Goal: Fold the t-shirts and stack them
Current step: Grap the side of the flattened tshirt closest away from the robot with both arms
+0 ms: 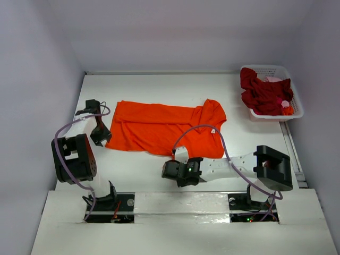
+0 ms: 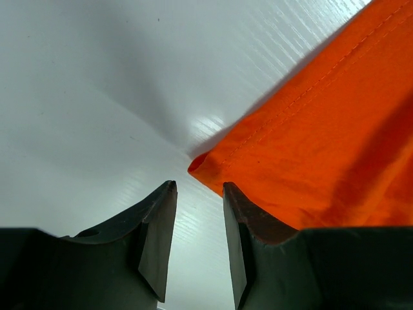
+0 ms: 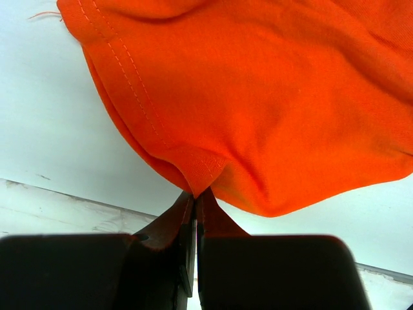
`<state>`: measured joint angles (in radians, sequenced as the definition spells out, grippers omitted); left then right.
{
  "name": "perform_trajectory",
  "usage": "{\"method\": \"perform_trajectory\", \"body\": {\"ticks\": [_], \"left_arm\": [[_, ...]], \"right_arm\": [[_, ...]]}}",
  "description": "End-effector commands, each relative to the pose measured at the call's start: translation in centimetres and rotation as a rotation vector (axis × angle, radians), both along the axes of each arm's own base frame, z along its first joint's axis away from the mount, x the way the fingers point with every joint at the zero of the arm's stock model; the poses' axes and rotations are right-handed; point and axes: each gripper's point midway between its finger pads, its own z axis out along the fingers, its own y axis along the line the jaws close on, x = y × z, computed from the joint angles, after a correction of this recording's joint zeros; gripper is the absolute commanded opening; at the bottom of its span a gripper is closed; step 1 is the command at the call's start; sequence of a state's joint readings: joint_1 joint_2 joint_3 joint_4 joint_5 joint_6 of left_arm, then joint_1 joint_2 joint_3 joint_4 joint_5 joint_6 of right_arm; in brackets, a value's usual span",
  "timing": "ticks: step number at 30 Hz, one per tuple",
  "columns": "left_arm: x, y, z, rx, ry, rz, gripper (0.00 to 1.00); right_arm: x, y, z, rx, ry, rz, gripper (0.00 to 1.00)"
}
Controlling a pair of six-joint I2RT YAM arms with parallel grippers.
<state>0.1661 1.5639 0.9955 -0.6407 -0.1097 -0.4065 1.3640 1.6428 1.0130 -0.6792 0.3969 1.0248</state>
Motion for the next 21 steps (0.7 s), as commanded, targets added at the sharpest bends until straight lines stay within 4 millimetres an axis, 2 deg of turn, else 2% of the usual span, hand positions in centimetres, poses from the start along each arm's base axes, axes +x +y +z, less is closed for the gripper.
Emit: {"method": "perform_trajectory", "body": {"ticks": [1, 15, 21], "left_arm": [[-0.3, 0.5, -0.2, 0.015, 0.021, -0.006, 0.32], [0.0, 0.0, -2.2, -0.033, 0.044, 0.0, 0.31], [0.0, 0.0, -2.4, -0.037, 0.048, -0.011, 0.31]], "right_arm": [[1.1, 0.3, 1.0, 0.045, -0.048, -0.025, 0.0], [1.5, 0.2, 1.3, 0.045, -0.056, -0.026, 0.0], [1.4, 0.3, 1.3, 0.047, -0.053, -0.024, 0.0]]}}
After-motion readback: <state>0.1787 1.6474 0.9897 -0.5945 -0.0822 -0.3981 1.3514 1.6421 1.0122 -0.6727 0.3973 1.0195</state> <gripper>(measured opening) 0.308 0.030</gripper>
